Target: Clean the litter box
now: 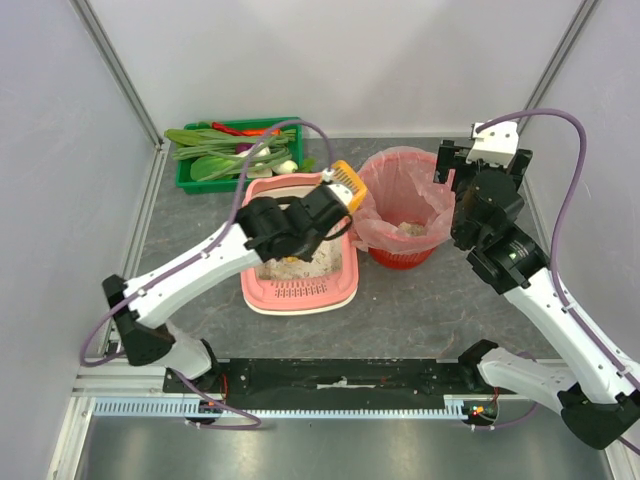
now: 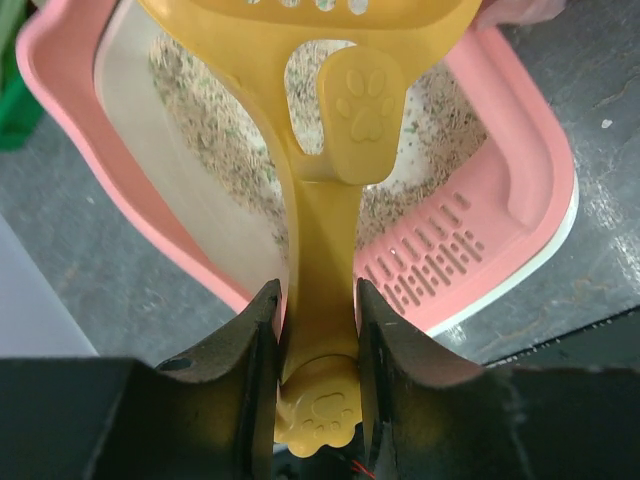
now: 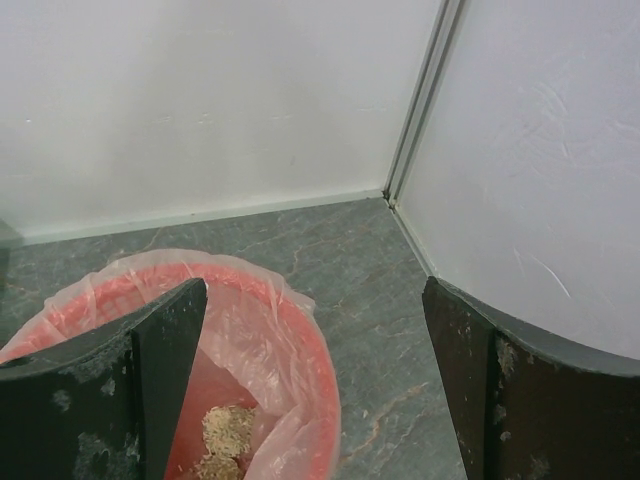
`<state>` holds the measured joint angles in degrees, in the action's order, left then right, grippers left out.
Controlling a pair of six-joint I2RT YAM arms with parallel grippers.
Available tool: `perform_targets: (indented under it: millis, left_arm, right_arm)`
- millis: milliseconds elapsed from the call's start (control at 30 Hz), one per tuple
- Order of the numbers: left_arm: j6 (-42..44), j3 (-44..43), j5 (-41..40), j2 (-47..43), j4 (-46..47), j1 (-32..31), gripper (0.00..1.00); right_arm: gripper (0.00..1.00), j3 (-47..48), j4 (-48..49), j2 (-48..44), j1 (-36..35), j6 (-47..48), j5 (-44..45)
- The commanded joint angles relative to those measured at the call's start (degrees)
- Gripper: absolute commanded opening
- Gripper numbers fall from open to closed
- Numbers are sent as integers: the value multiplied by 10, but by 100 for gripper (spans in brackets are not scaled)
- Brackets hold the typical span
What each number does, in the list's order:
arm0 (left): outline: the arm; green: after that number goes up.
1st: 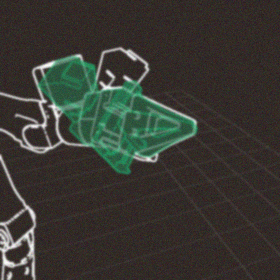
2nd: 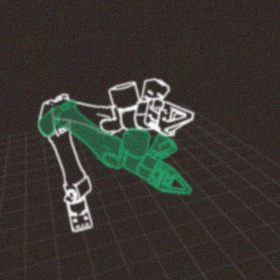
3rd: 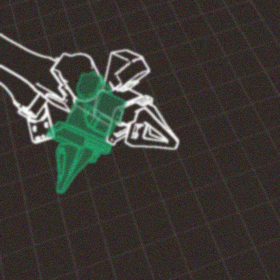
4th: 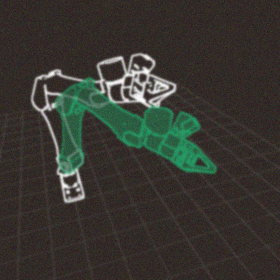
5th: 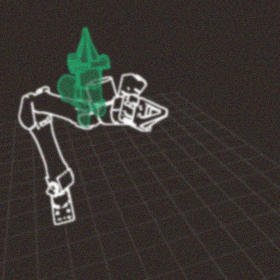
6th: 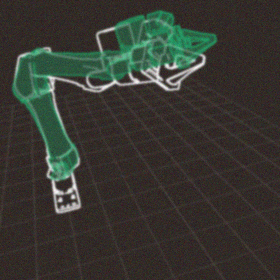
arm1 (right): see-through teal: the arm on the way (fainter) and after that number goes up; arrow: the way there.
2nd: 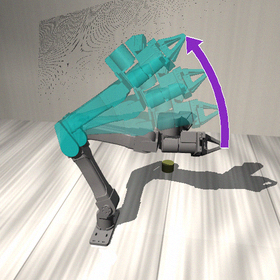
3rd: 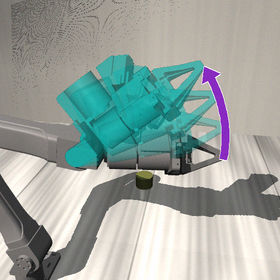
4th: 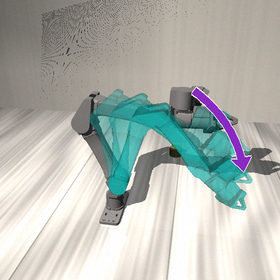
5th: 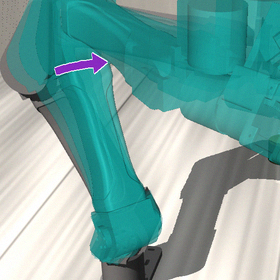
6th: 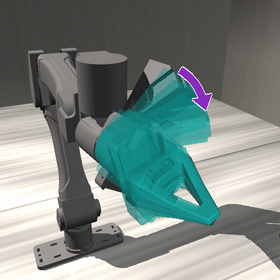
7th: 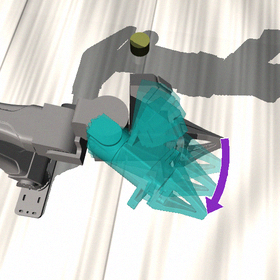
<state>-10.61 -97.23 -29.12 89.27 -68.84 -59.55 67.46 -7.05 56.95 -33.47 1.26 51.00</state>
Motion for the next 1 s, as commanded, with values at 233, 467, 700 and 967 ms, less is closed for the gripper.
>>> perform_targets:
  millis: [233, 467, 700, 967]
  left_arm:
    - [-128, 127, 155, -154, 91, 136, 2]
    - [-145, 157, 308, -140, 69, 206, 2]
    - [-168, 180, 419, -98, 92, 268, 2]
    - [-163, 191, 457, -23, 107, 312, 2]
  right_arm:
    - [98, 62, -17, 26, 1, -6, -26]
    - [98, 102, -39, 61, 0, -12, -49]
    - [98, 129, -57, 84, 1, -27, -55]
    - [98, 154, -69, 112, -1, -24, -53]
